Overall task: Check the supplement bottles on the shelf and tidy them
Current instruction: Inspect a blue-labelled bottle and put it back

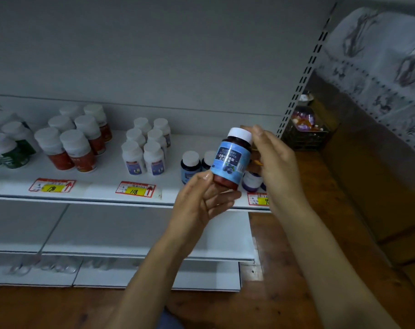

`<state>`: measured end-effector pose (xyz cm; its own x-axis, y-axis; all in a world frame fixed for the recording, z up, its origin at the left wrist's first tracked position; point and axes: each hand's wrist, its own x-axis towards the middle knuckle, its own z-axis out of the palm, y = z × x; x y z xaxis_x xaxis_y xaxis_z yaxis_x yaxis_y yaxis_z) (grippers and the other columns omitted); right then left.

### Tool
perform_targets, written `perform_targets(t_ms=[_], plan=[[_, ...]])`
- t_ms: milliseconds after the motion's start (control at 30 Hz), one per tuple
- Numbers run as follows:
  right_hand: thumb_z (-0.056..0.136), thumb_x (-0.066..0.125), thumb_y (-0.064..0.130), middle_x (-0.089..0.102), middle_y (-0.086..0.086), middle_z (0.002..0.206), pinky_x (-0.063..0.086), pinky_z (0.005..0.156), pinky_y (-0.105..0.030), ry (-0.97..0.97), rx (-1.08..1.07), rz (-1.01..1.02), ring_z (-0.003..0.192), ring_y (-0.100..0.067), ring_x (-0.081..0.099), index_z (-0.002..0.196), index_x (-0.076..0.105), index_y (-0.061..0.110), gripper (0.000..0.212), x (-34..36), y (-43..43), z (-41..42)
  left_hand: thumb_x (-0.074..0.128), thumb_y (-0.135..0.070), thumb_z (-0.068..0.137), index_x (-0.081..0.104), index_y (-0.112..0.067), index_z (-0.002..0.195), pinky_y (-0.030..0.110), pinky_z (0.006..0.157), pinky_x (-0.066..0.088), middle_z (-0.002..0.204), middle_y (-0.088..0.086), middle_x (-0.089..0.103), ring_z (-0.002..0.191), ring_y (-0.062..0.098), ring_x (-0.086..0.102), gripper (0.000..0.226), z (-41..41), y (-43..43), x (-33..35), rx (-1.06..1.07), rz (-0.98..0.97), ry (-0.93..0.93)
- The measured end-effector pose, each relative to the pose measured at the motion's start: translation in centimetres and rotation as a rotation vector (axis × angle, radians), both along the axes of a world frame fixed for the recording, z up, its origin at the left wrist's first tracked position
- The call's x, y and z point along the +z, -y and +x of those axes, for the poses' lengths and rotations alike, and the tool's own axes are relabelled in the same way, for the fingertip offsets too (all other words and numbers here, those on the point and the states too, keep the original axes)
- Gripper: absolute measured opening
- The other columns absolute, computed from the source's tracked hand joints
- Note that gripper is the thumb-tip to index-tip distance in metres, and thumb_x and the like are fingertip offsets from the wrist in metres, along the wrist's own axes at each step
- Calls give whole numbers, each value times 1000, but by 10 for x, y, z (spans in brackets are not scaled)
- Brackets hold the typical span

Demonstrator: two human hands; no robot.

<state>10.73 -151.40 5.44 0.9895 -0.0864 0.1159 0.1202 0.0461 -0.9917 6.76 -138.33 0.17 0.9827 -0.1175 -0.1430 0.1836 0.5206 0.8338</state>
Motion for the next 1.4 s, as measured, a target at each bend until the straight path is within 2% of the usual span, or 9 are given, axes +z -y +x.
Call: perform_targets(t_ms=[133, 400, 533, 667, 767, 867, 967, 1200, 1400], plan=[[96, 55, 31, 71, 8, 95, 56, 78, -32, -37, 18, -6, 92, -11, 68, 89, 69, 33, 16, -8, 11, -12, 43, -51, 80, 58, -12, 116, 24, 72, 57, 103, 16, 73, 78, 17, 73, 54, -18, 11, -3, -99, -65, -63], [93, 59, 26, 60, 18, 96, 53, 65, -10, 40, 57, -146, 85, 5, 62, 106, 61, 28, 14, -10, 19, -33, 31, -53, 93, 54, -14, 124, 26, 80, 56, 102, 13, 74, 78, 16, 73, 55, -37, 18, -3, -119, -80, -119], [88, 67, 24, 61, 6, 117, 56, 83, -25, 56, 110, -189, 103, -4, 62, 113, 56, 34, 29, -14, 22, -40, 29, -53, 96, 57, -14, 121, 25, 79, 57, 101, 13, 74, 78, 15, 73, 54, -42, 20, -1, -99, -100, -143], [85, 70, 20, 56, 4, 128, 55, 87, -23, 60, 191, -150, 115, -7, 58, 130, 48, 33, 53, -18, 25, -48, 33, -51, 95, 58, -13, 116, 24, 74, 58, 97, 12, 74, 78, 16, 73, 50, -48, 21, 1, -56, -105, -143], [84, 71, 14, 52, 7, 129, 52, 75, -12, 84, 226, -116, 107, 3, 60, 131, 44, 38, 60, -21, 25, -53, 46, -47, 85, 58, -13, 118, 25, 73, 58, 99, 13, 74, 87, 18, 73, 49, -50, 21, 2, 15, -114, -138], [84, 71, 10, 51, 17, 121, 51, 75, -10, 119, 220, -136, 99, 12, 60, 124, 44, 42, 58, -24, 25, -57, 54, -38, 82, 56, -12, 121, 25, 75, 57, 108, 13, 71, 97, 20, 71, 47, -48, 19, 3, 79, -144, -100], [85, 70, 12, 52, 20, 119, 52, 81, -13, 148, 194, -178, 102, 10, 60, 122, 46, 43, 54, -25, 24, -59, 58, -30, 79, 56, -18, 107, 25, 75, 57, 105, 11, 71, 94, 21, 71, 30, -45, 17, 5, 111, -143, -42], [92, 61, 25, 69, 9, 105, 54, 78, -15, 51, 82, -8, 98, -1, 66, 120, 59, 20, 29, -14, 18, -50, 70, -14, 76, 58, -16, 107, 31, 79, 58, 105, 15, 69, 90, 27, 70, 33, -43, 21, 4, 128, -94, -2], [86, 68, 10, 65, 12, 105, 50, 66, -9, -5, 186, -45, 89, 9, 65, 126, 53, 19, 44, -22, 18, -50, 69, -15, 69, 55, -11, 115, 29, 80, 58, 108, 17, 66, 88, 24, 71, 48, -38, 21, 3, 229, -86, -19]])
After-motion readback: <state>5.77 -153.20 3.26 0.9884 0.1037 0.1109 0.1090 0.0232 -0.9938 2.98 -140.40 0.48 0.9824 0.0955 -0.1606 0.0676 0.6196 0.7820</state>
